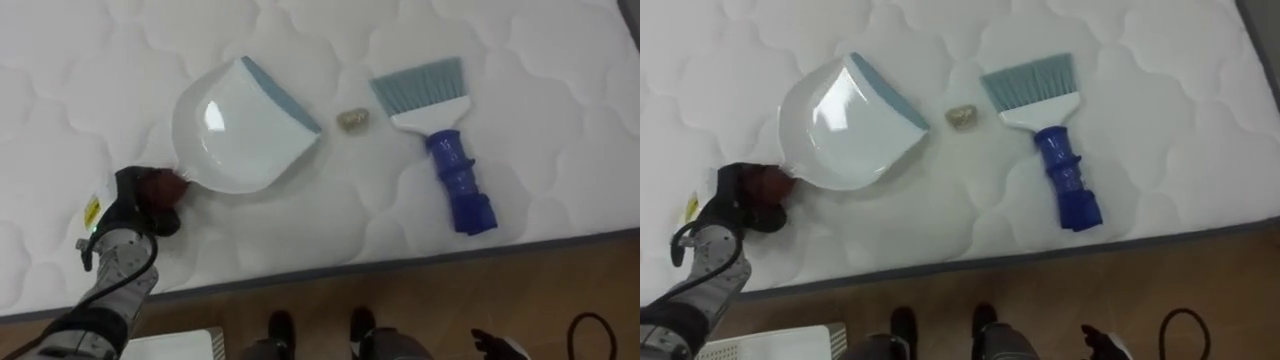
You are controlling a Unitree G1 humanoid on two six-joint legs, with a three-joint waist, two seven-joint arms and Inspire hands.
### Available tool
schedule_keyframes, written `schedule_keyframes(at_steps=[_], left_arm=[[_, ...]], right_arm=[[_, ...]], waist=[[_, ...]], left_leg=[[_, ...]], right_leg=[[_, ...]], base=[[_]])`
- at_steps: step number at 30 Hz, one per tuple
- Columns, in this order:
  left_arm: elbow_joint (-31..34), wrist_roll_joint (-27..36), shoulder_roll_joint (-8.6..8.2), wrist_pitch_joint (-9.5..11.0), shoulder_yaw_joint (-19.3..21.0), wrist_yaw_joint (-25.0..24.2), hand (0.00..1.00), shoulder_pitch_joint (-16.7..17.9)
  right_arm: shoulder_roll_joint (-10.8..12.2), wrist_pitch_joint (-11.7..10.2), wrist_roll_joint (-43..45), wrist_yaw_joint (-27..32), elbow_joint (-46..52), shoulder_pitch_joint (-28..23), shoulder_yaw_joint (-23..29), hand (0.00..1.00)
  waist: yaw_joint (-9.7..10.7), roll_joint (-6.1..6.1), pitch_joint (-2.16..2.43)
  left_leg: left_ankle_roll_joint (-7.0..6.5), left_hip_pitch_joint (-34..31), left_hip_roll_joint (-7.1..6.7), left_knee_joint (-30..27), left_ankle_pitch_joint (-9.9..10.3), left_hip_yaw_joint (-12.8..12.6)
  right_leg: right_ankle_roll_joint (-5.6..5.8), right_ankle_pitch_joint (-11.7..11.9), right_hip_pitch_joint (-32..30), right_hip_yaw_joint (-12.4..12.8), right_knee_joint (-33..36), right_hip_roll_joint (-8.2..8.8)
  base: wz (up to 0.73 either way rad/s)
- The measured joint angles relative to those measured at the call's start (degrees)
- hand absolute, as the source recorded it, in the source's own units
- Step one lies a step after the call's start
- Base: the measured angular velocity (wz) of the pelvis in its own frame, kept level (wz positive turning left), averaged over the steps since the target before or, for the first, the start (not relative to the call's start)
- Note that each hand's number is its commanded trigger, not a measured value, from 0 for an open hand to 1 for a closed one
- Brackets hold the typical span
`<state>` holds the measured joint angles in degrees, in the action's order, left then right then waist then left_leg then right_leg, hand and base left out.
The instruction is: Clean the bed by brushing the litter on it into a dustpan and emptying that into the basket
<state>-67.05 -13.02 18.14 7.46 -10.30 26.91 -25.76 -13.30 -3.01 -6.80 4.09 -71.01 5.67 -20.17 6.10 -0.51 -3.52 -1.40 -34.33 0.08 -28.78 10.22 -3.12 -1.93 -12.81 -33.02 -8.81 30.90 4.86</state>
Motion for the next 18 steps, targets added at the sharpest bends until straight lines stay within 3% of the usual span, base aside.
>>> schedule_keyframes(at_steps=[9, 18], left_arm=[[-1.66, -0.01, -0.07, -1.45, -3.38, -1.22, 1.00, -0.19], [-1.67, -0.03, -0.08, -2.18, -3.55, -1.78, 1.00, -0.70]], right_arm=[[0.00, 0.66, -0.01, 0.10, 0.02, 0.05, -0.01, 0.00], [0.00, 1.16, -0.33, 0.34, 1.20, 0.14, -0.06, 0.00]], waist=[[0.42, -0.05, -0.03], [0.72, -0.05, -0.03]], left_leg=[[-0.27, -0.38, 0.03, 0.08, 0.17, -0.06], [-0.31, -0.54, 0.00, 0.03, 0.14, -0.21]], right_leg=[[0.11, -0.13, -0.14, -0.44, -0.03, 0.03], [0.21, -0.28, -0.04, -0.78, -0.23, 0.21]], base=[[0.02], [0.02]])
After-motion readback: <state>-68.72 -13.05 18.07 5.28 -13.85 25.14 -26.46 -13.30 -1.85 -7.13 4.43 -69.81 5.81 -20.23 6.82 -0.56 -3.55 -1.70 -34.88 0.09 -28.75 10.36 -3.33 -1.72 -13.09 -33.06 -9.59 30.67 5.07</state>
